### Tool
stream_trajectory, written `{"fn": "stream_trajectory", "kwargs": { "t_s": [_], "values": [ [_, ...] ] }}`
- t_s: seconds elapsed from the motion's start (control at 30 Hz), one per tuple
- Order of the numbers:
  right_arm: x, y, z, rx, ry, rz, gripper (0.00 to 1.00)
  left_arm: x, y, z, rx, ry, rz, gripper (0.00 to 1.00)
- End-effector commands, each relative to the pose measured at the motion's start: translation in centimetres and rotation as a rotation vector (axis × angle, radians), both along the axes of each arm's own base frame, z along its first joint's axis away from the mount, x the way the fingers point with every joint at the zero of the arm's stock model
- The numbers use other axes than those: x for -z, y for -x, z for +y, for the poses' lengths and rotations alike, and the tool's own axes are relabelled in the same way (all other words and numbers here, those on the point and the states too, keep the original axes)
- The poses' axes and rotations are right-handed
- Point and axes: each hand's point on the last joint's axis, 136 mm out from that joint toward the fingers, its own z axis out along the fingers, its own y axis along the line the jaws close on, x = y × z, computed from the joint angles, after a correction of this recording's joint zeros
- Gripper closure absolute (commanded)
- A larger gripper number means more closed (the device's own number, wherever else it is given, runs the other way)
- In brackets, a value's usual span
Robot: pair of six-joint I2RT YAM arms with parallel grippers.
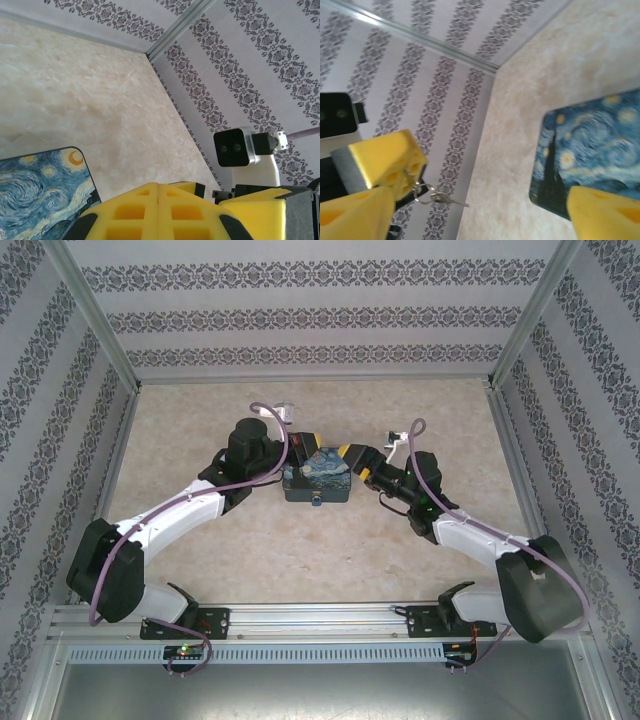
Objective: Unlock the padlock with the key
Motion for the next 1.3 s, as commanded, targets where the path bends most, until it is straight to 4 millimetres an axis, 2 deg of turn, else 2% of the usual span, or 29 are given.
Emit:
{"fn": "stream_trajectory", "kwargs": {
  "t_s": [0.0, 0.17, 0.3, 0.43, 0.63, 0.9, 1.27],
  "values": [
    [-4.4, 0.6, 0.6, -0.063, -0.109, -0.184, 0.21, -2.3, 0.4, -0.2, 0.015, 0.024, -0.126, 1.0],
    [-5.1, -0.2, 1.0, -0.056, -0.171, -0.211, 0.41, -3.4, -0.3, 0.3, -0.048, 0.125, -0.152, 1.0],
    [-5.8, -0.5, 1.4, -0.05, -0.221, -0.235, 0.5, -4.0, -1.0, 0.5, -0.086, 0.228, -0.142, 1.0],
    [-6.3, -1.0, 1.8, -0.047, -0.276, -0.244, 0.5, -4.6, -1.5, 0.8, -0.121, 0.321, -0.128, 1.0],
    [-6.7, -1.4, 3.3, -0.064, -0.28, -0.256, 0.51, -5.0, -1.9, 0.9, -0.145, 0.405, -0.105, 1.0],
    [-7.8, -1.6, 4.2, -0.079, -0.296, -0.275, 0.52, -5.0, -2.1, 0.8, -0.144, 0.424, -0.1, 1.0],
    [-7.5, -1.9, 5.6, -0.102, -0.301, -0.259, 0.55, -4.9, -2.1, 0.3, -0.136, 0.429, -0.095, 1.0]
  ]
}}
